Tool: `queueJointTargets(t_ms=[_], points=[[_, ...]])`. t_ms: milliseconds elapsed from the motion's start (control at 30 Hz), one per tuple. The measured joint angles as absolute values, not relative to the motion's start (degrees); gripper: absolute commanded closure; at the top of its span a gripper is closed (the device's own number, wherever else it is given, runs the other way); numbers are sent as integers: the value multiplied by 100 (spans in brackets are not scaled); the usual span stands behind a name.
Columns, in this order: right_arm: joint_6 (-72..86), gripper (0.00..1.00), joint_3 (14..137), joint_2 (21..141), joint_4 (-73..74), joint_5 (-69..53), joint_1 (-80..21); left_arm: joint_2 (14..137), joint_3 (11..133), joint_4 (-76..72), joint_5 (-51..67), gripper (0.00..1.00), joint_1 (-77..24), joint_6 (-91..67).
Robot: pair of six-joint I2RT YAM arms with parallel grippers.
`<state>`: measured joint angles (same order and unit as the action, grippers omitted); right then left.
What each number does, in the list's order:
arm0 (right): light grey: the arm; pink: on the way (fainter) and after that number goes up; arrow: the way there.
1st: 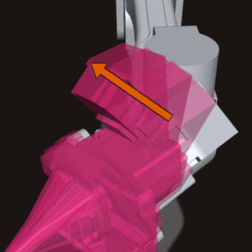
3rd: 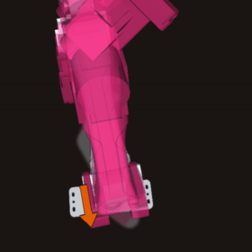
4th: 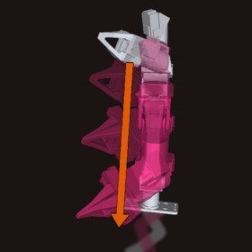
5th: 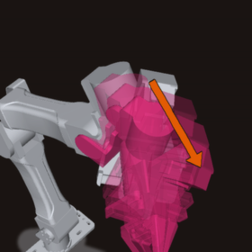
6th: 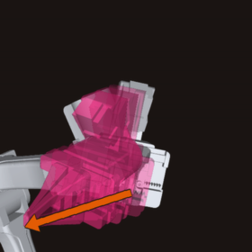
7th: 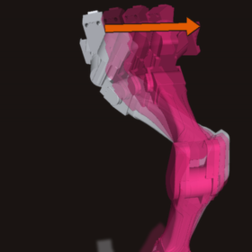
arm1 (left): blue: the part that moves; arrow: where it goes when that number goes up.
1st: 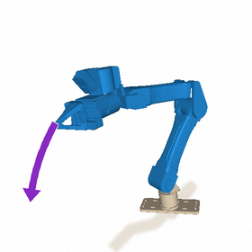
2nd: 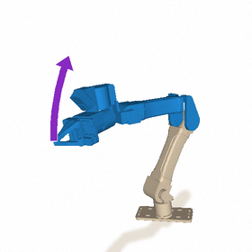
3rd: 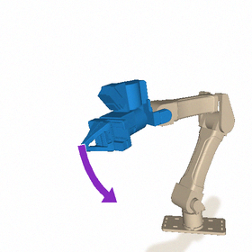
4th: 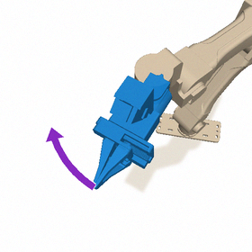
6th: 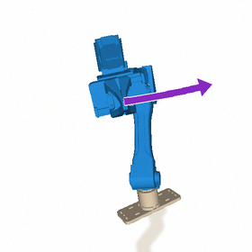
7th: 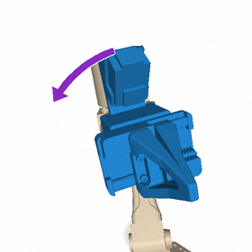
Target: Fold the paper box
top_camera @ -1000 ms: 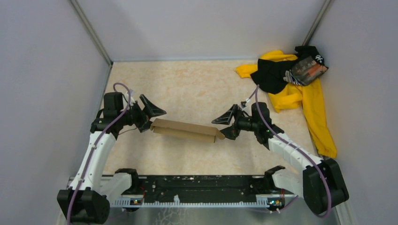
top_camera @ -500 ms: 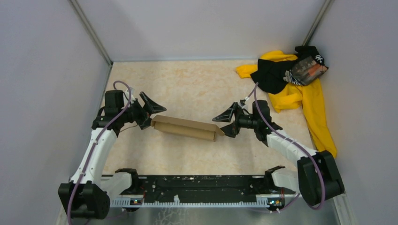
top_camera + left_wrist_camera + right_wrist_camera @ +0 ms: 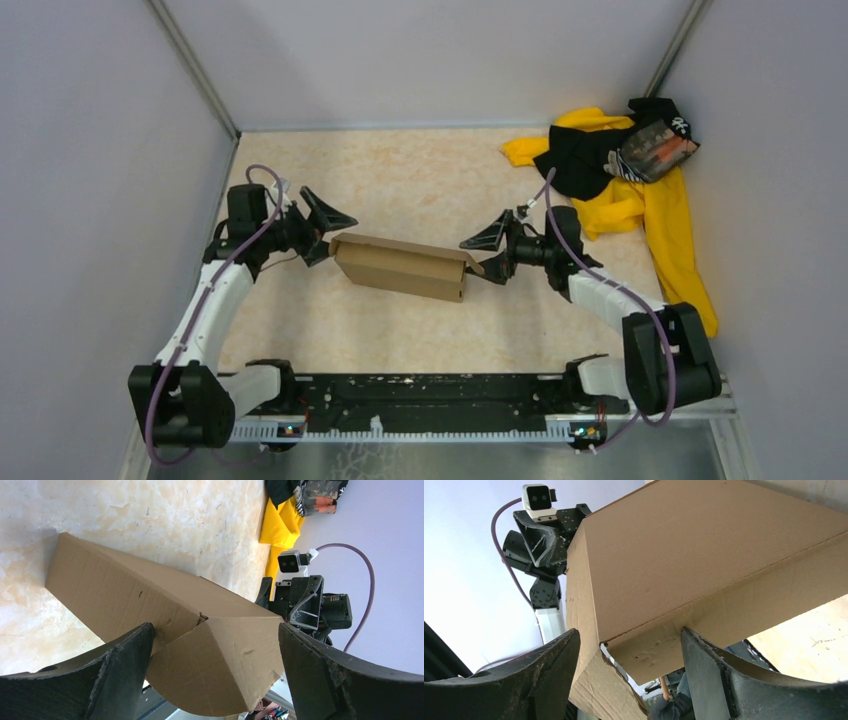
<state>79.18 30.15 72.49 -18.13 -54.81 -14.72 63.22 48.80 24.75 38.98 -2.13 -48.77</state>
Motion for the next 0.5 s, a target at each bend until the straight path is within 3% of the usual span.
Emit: queueJointTargets(t_ms=[500], points=[[7638, 25, 3205, 7745, -2060, -5747, -1144, 6879, 5098, 2355, 4298, 1, -119, -4899]])
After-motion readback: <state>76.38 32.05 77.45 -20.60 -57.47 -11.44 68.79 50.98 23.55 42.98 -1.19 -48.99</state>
